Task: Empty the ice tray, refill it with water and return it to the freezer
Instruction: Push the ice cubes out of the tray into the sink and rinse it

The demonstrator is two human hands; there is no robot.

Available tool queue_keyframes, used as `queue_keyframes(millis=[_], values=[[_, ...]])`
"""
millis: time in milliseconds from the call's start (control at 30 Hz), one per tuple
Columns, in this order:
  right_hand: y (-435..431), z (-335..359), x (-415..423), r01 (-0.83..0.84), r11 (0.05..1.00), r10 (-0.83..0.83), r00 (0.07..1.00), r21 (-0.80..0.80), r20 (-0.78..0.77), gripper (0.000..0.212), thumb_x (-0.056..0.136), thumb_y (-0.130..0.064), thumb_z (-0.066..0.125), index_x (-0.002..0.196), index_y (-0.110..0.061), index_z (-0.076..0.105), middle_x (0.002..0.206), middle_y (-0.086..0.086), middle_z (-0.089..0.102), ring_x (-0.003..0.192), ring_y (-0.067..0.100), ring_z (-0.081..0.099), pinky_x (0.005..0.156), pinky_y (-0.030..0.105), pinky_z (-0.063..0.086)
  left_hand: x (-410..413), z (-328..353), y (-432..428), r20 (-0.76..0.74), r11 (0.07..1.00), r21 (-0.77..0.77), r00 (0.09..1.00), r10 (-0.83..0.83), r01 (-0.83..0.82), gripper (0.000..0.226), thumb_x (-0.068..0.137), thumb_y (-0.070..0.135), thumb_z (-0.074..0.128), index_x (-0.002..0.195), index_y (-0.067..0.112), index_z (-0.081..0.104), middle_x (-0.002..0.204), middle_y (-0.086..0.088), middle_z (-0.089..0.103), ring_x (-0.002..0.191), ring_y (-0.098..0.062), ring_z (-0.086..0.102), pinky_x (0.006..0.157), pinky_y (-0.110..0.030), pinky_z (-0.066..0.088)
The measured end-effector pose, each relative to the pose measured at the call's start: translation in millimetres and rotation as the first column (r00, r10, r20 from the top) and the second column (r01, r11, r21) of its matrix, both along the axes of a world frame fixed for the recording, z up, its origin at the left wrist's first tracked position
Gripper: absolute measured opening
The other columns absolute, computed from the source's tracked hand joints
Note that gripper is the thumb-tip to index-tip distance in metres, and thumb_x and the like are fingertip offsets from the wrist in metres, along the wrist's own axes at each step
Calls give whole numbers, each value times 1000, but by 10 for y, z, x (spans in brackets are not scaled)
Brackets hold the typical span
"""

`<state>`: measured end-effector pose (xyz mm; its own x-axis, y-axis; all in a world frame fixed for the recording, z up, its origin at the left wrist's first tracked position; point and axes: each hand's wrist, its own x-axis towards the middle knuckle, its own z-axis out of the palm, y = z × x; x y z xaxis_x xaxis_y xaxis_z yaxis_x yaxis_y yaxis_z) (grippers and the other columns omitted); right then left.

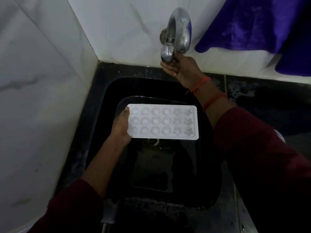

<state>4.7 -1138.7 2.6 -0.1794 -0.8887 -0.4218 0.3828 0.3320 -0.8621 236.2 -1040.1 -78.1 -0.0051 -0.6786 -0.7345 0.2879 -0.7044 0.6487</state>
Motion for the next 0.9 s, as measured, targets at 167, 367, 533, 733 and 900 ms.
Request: queue_keyframes(millis=[167, 367, 533, 733, 900], values=[[-29, -44, -70, -28, 999, 32, 994, -36, 104, 34, 101, -25, 58, 116, 6, 59, 92, 17, 75, 86, 24, 76, 77, 32, 61, -27, -42, -98, 26, 999, -21, 999, 29, -28, 43, 103, 49, 51, 116, 14, 71, 109, -12, 77, 95, -31, 75, 78, -47, 62], [-56, -38, -78, 1, 999, 2, 998, -42, 55, 36, 97, -21, 65, 116, 9, 59, 87, 18, 76, 80, 24, 76, 72, 31, 62, -39, -149, -189, 52, 998, -46, 997, 54, -52, 42, 100, 51, 56, 122, 18, 71, 117, -10, 75, 106, -34, 72, 91, -57, 58], [-66, -3, -81, 5, 1000, -6, 1000, -23, -17, 21, 95, -20, 68, 93, 0, 64, 86, 18, 75, 77, 23, 76, 73, 32, 63, -105, -174, -252, 36, 998, -42, 998, 51, -50, 40, 98, 52, 59, 115, 18, 74, 114, -10, 76, 104, -34, 73, 93, -57, 58], [-50, 32, -80, -14, 1000, 14, 997, -3, -78, 20, 96, -24, 67, 90, -6, 63, 93, 16, 74, 83, 21, 74, 82, 34, 62, -170, -199, -305, 20, 998, -41, 999, 37, -36, 41, 99, 51, 57, 119, 19, 72, 115, -10, 76, 105, -33, 73, 93, -58, 57], [-67, 33, -86, 2, 999, 2, 994, 32, -105, 23, 92, -26, 72, 91, -5, 64, 102, 20, 74, 90, 24, 74, 86, 37, 61, -224, -218, -338, -6, 997, -53, 999, 48, -48, 40, 96, 50, 61, 114, 18, 74, 110, -10, 78, 102, -35, 74, 93, -59, 57]])
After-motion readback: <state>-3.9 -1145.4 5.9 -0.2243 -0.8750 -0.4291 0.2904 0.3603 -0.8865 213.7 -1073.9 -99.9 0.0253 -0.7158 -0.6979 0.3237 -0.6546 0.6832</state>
